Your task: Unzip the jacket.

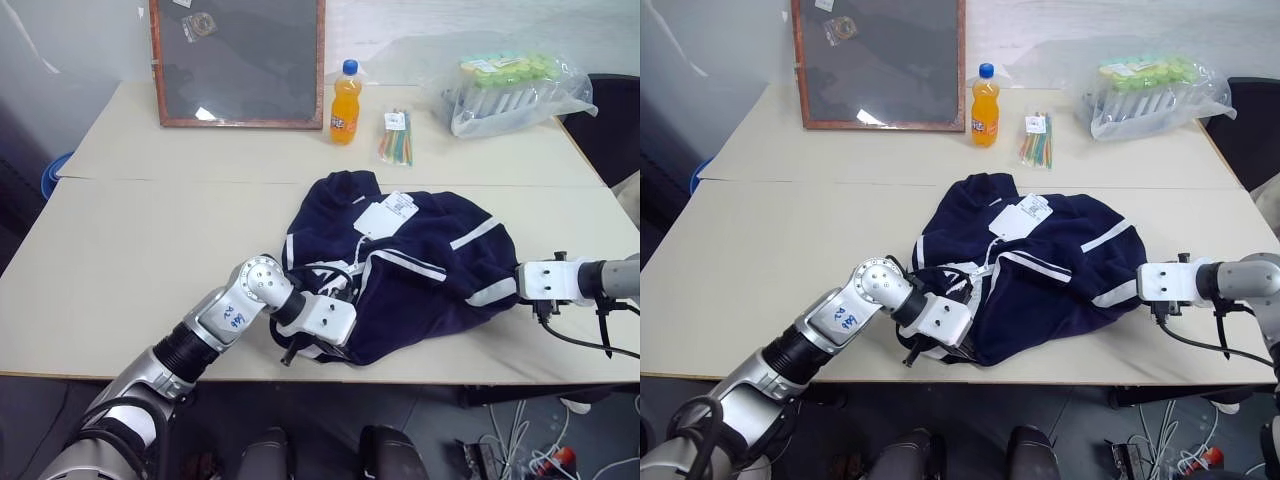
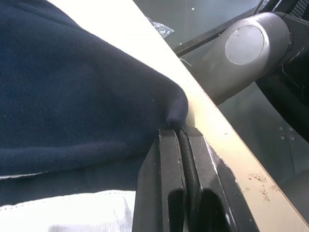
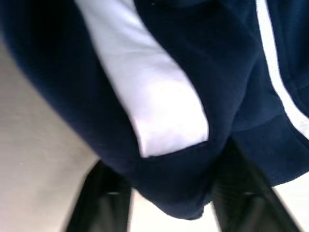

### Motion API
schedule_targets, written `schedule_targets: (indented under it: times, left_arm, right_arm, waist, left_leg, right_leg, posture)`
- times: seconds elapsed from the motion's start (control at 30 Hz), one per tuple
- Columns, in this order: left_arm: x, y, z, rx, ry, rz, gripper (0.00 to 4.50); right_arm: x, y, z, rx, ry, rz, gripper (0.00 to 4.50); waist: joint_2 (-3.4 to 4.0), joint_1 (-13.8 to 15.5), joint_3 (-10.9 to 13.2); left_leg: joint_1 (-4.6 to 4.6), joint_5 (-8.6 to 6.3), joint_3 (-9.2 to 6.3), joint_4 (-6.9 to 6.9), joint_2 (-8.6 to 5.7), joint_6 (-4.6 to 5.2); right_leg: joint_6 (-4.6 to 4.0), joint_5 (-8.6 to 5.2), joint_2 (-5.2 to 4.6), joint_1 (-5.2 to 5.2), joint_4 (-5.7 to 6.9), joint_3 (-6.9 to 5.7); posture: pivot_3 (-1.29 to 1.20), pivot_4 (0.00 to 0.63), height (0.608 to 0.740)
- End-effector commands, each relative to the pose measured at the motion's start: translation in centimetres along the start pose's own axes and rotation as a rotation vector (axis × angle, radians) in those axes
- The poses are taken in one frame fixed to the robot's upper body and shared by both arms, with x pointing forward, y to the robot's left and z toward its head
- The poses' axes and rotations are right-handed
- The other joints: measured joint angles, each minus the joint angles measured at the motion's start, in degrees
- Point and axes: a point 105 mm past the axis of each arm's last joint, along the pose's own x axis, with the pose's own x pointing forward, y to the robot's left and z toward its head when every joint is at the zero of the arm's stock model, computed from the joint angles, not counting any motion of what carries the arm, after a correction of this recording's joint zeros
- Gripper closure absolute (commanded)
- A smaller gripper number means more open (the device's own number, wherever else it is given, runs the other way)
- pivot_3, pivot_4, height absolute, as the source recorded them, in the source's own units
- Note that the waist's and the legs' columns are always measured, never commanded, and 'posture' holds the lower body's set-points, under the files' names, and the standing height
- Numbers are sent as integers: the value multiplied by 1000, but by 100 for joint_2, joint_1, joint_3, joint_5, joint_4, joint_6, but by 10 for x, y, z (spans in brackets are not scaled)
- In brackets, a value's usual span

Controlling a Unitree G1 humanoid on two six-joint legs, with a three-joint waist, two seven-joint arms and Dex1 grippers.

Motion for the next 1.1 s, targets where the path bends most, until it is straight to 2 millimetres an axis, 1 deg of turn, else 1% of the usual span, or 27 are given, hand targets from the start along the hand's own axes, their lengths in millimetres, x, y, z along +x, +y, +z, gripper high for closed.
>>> schedule_targets:
  times: [0.03,0.1,0.17,0.27,0.33,0.43,0.53,0.63,0.7,0.83,1.0,1.07,1.1]
  left_arm:
    - [-8,2,-4,4,25,48,4500]
    - [-13,-3,-8,-2,31,50,4500]
    - [-22,-11,-15,-3,51,42,4500]
    - [-37,-28,-26,-9,92,27,4500]
    - [-48,-40,-34,-22,113,13,4500]
    - [-72,-62,-51,-50,177,-1,4500]
    - [-88,-71,-66,-64,227,12,4500]
    - [-98,-71,-77,-85,256,53,4500]
    - [-102,-68,-83,-87,266,80,4500]
    - [-106,-58,-91,-93,265,130,4500]
    - [-114,-52,-102,-93,295,150,4500]
    - [-116,-52,-102,-94,295,152,4500]
    - [-116,-53,-99,-107,271,154,4500]
  right_arm:
    - [-7,-4,-2,-12,6,-14,3708]
    - [-11,0,-3,-25,17,6,4417]
    - [-15,6,-2,-39,23,35,4464]
    - [-22,21,2,-10,25,107,4464]
    - [-25,33,9,21,13,158,4464]
    - [-29,51,24,41,-6,201,4464]
    - [-31,63,35,65,-17,204,4464]
    - [-31,78,44,97,-22,207,4464]
    - [-31,84,48,119,-19,196,4464]
    - [-29,89,61,180,-37,160,4464]
    - [-28,94,72,215,-42,153,4464]
    - [-27,96,75,218,-44,152,4464]
    - [-26,94,75,215,-42,129,4464]
  waist:
    - [0,0,0]
    - [0,0,0]
    - [0,0,0]
    - [1,2,-1]
    - [3,7,-2]
    - [3,18,-2]
    - [3,24,-2]
    - [4,66,-2]
    - [4,100,-3]
    - [6,144,-4]
    - [9,147,-6]
    - [9,147,-6]
    - [9,147,-6]
  left_leg:
    - [0,0,0,0,0,0]
    - [0,0,0,0,1,0]
    - [0,0,-1,0,1,0]
    - [1,0,-15,-3,8,0]
    - [3,0,-33,-2,15,0]
    - [4,-1,-49,-1,27,0]
    - [8,-1,-50,-1,31,0]
    - [11,-3,-49,0,27,1]
    - [12,-3,-48,1,23,0]
    - [16,-3,-46,4,13,1]
    - [18,-3,-45,9,11,1]
    - [20,-3,-45,9,12,1]
    - [20,-3,-45,9,12,1]
  right_leg:
    - [0,0,0,0,0,0]
    - [0,0,0,0,1,0]
    - [0,0,0,0,1,0]
    - [-1,-1,2,-1,1,-2]
    - [-1,0,2,1,1,-2]
    - [-1,0,2,3,0,-1]
    - [-2,-1,4,6,-1,-2]
    - [-2,-1,4,11,-3,-2]
    - [-2,-1,6,12,-4,-1]
    - [-2,-1,8,14,-1,0]
    - [-2,-1,9,20,2,0]
    - [-2,-1,9,22,3,-3]
    - [-2,-1,9,22,3,-2]
  posture:
    - [0,150,740]
    - [0,150,740]
    - [0,150,740]
    - [0,150,740]
    - [0,150,740]
    - [0,150,740]
    - [0,150,740]
    - [0,150,740]
    - [0,150,740]
    - [0,150,740]
    - [0,150,740]
    - [0,150,740]
    - [0,150,740]
